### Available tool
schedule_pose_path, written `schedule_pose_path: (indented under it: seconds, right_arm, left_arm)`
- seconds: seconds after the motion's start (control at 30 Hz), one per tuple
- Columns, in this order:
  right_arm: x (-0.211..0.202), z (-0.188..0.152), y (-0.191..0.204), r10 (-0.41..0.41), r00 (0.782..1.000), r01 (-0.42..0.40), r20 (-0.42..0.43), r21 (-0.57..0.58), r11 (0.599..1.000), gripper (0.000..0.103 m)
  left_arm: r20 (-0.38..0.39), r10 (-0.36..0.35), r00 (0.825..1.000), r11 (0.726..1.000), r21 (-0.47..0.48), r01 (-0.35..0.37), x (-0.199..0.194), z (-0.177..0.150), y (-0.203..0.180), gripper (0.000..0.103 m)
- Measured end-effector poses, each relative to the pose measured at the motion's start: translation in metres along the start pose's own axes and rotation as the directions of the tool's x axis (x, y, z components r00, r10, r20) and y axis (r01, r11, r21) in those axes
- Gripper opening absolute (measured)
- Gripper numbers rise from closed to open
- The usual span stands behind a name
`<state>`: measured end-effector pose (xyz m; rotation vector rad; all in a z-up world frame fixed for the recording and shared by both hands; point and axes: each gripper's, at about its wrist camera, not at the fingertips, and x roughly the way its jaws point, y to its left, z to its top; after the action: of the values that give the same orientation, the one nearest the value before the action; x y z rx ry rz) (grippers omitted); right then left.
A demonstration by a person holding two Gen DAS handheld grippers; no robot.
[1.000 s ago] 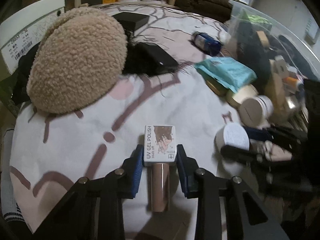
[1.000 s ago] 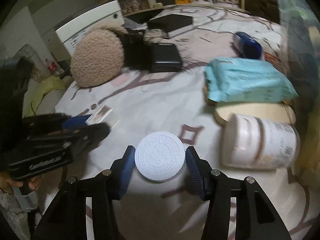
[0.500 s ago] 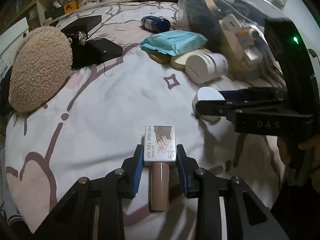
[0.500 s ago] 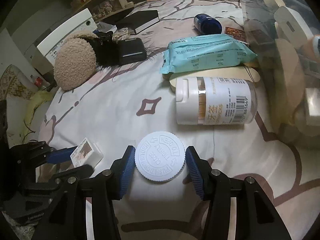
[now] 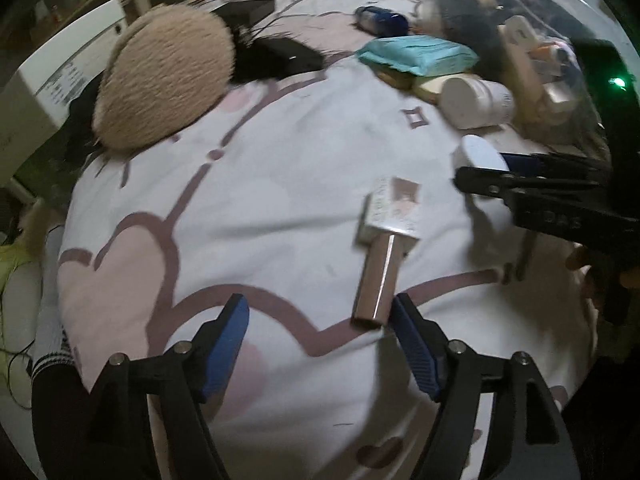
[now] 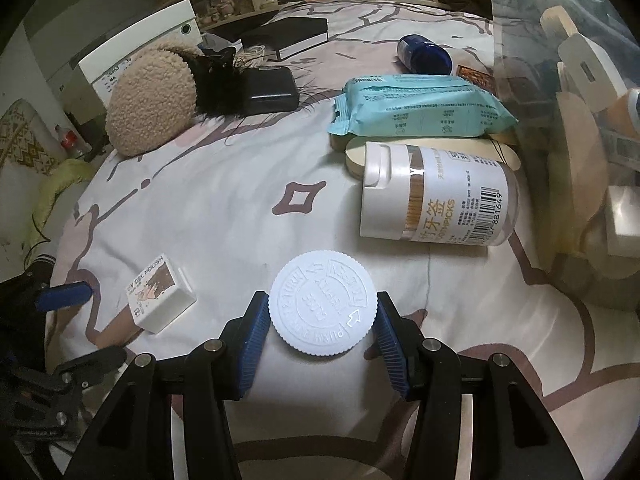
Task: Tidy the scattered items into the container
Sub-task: 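Lift the polish bottle with the left gripper while the right lifts the white lid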
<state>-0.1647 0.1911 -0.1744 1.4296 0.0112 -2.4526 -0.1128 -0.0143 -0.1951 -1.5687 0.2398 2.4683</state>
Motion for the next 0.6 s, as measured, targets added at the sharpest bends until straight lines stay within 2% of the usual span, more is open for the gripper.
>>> schedule_pose_path:
  seconds: [0.13, 0.27, 0.37, 0.6]
  right_arm:
    - [-0.001, 0.000, 0.000, 0.000, 1.000, 0.000, -0.015, 0.018, 1.000, 0.053]
    - [-0.002, -0.002, 0.001, -0.014, 0.999, 0.014, -0.029, 0.022, 1.000, 0.053]
    - [-0.001, -0.002, 0.003, -0.024, 0.999, 0.025, -0.039, 0.012, 1.000, 0.053]
    - [0.000, -0.002, 0.004, -0.035, 0.998, 0.035, -0.045, 0.005, 0.999, 0.054]
  left_arm:
    - [0.008, 0.061, 0.998, 0.996, -0.063, -0.061, 0.004, 0.003, 0.014, 0.074]
    - [0.022, 0.068, 0.997, 0.990, -0.128, -0.064, 0.013, 0.009, 0.031, 0.074]
    - [0.036, 0.065, 0.997, 0.987, -0.147, -0.059, 0.018, 0.015, 0.036, 0.074]
    - [0.076, 0.080, 0.994, 0.988, -0.138, -0.069, 0.028, 0.029, 0.041, 0.086]
